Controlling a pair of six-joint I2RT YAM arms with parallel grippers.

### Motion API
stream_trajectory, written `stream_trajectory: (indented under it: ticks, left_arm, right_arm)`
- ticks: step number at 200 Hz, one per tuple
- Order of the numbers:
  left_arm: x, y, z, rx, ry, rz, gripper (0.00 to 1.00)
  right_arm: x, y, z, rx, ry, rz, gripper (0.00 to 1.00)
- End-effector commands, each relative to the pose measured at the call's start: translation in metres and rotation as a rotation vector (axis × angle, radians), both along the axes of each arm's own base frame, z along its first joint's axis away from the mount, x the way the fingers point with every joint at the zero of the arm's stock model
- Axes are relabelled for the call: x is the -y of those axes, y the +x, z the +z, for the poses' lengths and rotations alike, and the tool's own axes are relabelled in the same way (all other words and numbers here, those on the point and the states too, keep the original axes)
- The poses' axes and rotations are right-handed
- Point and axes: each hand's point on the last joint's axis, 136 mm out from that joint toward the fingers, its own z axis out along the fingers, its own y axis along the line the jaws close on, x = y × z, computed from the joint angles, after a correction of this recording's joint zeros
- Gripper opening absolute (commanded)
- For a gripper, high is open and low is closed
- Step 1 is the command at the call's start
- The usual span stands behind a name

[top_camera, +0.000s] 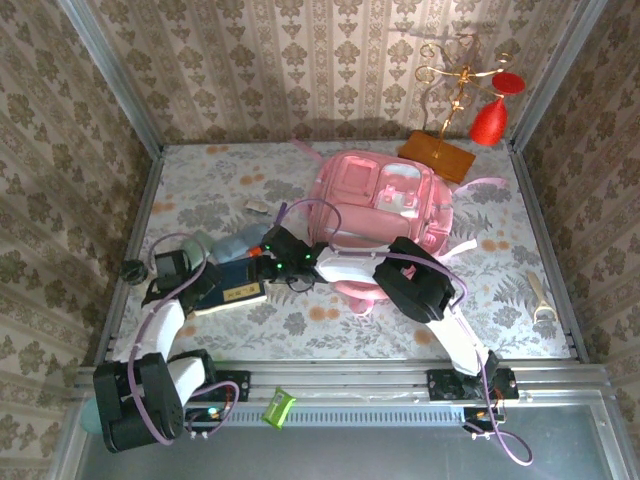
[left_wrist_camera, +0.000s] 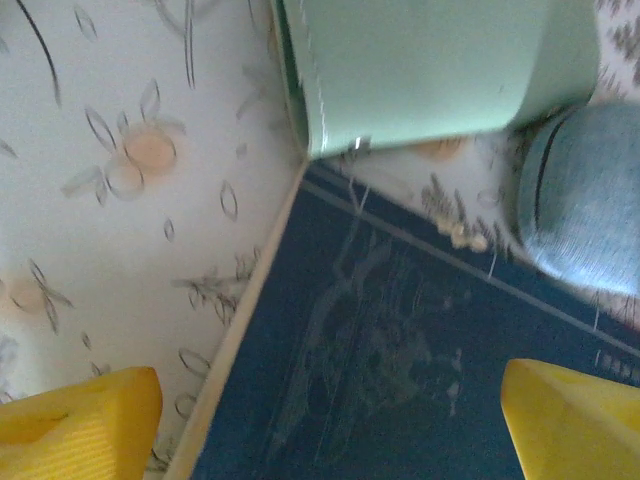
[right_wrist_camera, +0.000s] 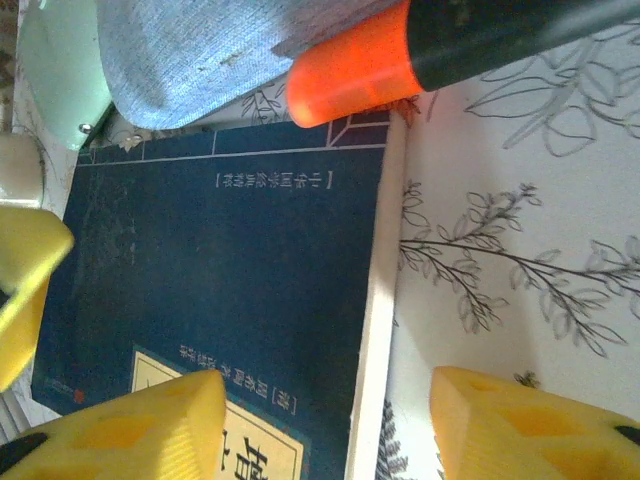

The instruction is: Pack books, pencil case, and school supplies into a backpack

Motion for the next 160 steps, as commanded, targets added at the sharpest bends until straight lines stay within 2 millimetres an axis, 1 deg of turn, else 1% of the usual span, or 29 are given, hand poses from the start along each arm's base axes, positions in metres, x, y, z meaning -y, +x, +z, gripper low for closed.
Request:
stream_trajectory:
  ticks: [1,14,28,41,58,82,90,96,103,114,127,144,160]
  left_arm:
    - [0.012,-0.001,-0.001,0.012,-0.097,0.004,0.88]
    - [0.018,-0.005,-0.004,0.003,-0.122,-0.010,0.86]
    - [0.025,-0.007,-0.006,0.004,-0.162,-0.027,0.85]
    - [0.032,-0.009,-0.007,0.006,-0.199,-0.041,0.82]
    - [0.037,-0.012,-0.001,0.018,-0.216,-0.063,0.82]
    - [0.039,-0.015,0.008,0.050,-0.215,-0.072,0.82]
    - [0.039,-0.017,0.010,0.053,-0.206,-0.074,0.82]
    - [0.037,-0.018,0.011,0.056,-0.196,-0.073,0.82]
    - [0.036,-0.017,0.012,0.063,-0.186,-0.074,0.82]
    - [0.034,-0.018,0.014,0.070,-0.171,-0.074,0.83]
    - [0.032,-0.016,0.019,0.088,-0.151,-0.074,0.83]
    - [0.028,-0.012,0.032,0.122,-0.120,-0.075,0.85]
    - [0.026,-0.006,0.049,0.174,-0.100,-0.079,0.86]
  right_arm:
    - [-0.013,-0.009,-0.005,-0.071,0.037,0.004,0.50]
    - [-0.021,-0.013,-0.004,-0.084,0.054,0.023,0.46]
    - [-0.027,-0.014,0.001,-0.087,0.082,0.032,0.41]
    - [-0.028,-0.011,0.008,-0.074,0.095,0.030,0.37]
    - [-0.026,-0.006,0.019,-0.046,0.103,0.029,0.33]
    - [-0.024,0.001,0.034,-0.009,0.137,0.031,0.21]
    - [-0.024,0.002,0.041,0.006,0.150,0.039,0.15]
    - [-0.023,0.002,0.045,0.018,0.162,0.049,0.08]
    - [-0.021,0.002,0.052,0.029,0.176,0.062,0.04]
    - [-0.016,0.001,0.062,0.049,0.191,0.091,0.00]
    - [-0.006,-0.004,0.073,0.071,0.190,0.133,0.00]
    - [0.015,-0.016,0.080,0.079,0.161,0.201,0.00]
    - [0.044,-0.026,0.083,0.080,0.118,0.241,0.00]
